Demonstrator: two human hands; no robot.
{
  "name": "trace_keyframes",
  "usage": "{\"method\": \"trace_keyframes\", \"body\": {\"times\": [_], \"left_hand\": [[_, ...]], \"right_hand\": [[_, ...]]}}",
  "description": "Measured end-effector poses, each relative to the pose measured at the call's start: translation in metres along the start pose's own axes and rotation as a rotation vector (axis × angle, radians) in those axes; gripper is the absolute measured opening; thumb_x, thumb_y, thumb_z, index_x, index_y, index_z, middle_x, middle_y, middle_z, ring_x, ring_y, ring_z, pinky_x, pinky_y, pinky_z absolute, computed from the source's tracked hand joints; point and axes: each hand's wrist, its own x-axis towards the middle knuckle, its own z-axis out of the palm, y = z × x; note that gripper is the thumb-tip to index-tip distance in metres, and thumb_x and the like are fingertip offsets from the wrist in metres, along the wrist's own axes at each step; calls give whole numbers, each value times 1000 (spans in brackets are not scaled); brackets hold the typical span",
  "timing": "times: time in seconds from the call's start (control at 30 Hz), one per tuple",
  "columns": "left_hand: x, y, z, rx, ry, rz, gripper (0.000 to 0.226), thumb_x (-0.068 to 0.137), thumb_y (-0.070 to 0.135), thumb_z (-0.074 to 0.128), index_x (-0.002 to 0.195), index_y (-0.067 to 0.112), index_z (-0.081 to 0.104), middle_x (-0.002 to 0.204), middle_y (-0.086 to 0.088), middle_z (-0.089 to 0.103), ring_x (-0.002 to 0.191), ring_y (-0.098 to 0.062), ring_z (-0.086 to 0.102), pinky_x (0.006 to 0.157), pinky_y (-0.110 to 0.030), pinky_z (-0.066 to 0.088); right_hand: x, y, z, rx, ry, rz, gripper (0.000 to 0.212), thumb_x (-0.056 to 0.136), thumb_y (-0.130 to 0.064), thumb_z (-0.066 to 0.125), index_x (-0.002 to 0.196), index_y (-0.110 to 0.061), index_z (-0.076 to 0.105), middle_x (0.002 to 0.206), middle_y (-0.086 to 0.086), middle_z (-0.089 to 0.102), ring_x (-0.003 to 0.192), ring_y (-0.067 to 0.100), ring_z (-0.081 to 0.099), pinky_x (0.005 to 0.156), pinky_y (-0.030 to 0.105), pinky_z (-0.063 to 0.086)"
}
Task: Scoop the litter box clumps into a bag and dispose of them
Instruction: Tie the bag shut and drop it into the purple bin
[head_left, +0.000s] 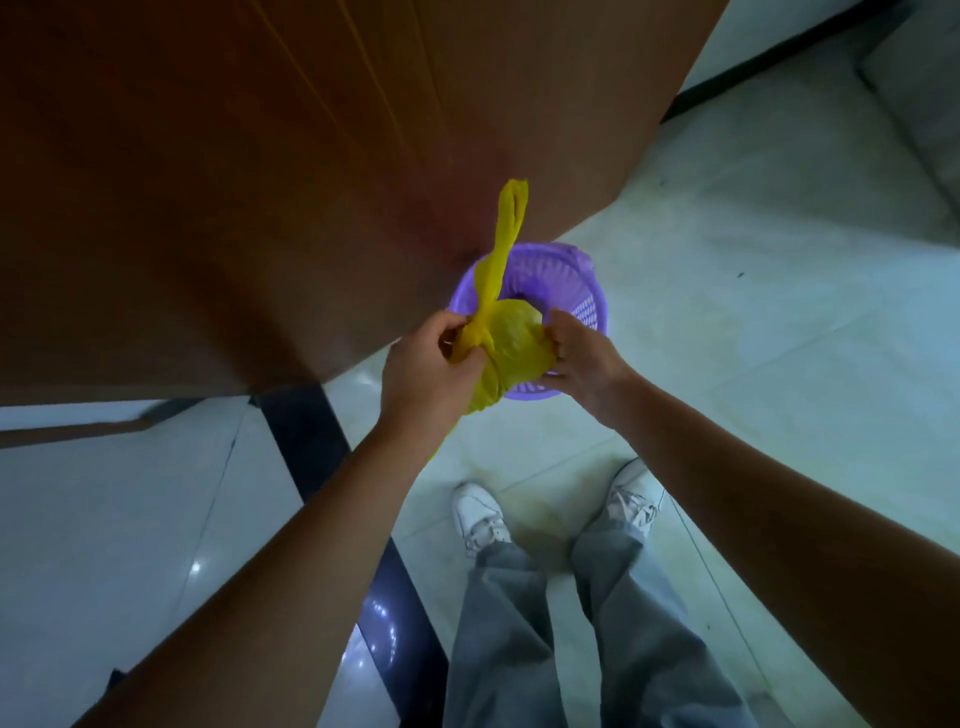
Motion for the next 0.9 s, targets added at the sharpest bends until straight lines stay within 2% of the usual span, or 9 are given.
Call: {"method": "trace_keyframes", "body": {"times": [0.1, 0.23, 0.37, 0.47, 0.6, 0.73, 0.83, 0.9], "left_hand": [[13, -20, 22, 10, -12, -3, 30, 68, 35, 63, 97, 26, 68, 84, 7, 69, 82, -16, 65, 79, -40, 55], [25, -32, 34, 23, -7, 2, 29, 70, 33, 62, 96, 26, 68, 86, 7, 69, 83, -18, 65, 78, -41, 55], [44, -31, 31, 15, 43, 62, 22, 73, 29, 63, 95, 29, 66, 86, 9, 68, 84, -19, 65, 76, -42, 55], [65, -27, 30, 1, 53, 101, 21, 77, 19, 68, 93, 32, 63, 79, 13, 63, 78, -16, 62, 70, -39, 54], [100, -32, 47, -26, 30, 139, 22, 77, 13, 71, 96, 23, 65, 79, 8, 63, 75, -17, 62, 68, -38, 54], [134, -53, 83, 11, -10, 149, 21, 73, 20, 70, 93, 25, 64, 82, 7, 66, 79, -21, 65, 72, -41, 55], [152, -77, 113, 51, -52, 149, 21, 70, 25, 65, 90, 22, 62, 82, 6, 67, 80, -26, 64, 70, -44, 54], [160, -94, 131, 69, -61, 128, 21, 70, 28, 63, 89, 21, 62, 79, 6, 66, 78, -27, 64, 68, -44, 54]], "right_hand": [[25, 17, -9, 18, -24, 4, 39, 104, -39, 38, 121, -12, 61, 104, 5, 68, 84, 15, 66, 59, 23, 54], [44, 28, -13, 39, -19, 20, 36, 103, -37, 39, 116, -13, 62, 107, 8, 67, 84, 17, 65, 66, 28, 54], [54, 15, -9, 49, -37, -37, 35, 105, -35, 37, 116, -13, 61, 100, 2, 67, 84, 13, 65, 61, 24, 53], [68, -8, 1, 64, -23, -80, 26, 104, -32, 42, 105, -15, 61, 97, 3, 65, 82, 12, 63, 59, 24, 54], [102, -27, 5, -87, 3, -166, 22, 103, -25, 43, 87, -22, 56, 89, -4, 59, 72, 6, 58, 57, 19, 54], [149, -21, -2, -144, 6, -140, 18, 104, -27, 42, 96, -21, 58, 97, -1, 59, 75, 8, 59, 66, 24, 55], [181, -8, -11, -154, 54, -127, 23, 105, -27, 41, 86, -22, 54, 86, -6, 56, 72, 7, 56, 67, 24, 52], [202, 2, -14, -164, 80, -116, 17, 104, -26, 41, 97, -20, 55, 84, -6, 55, 71, 7, 55, 67, 26, 52]]}}
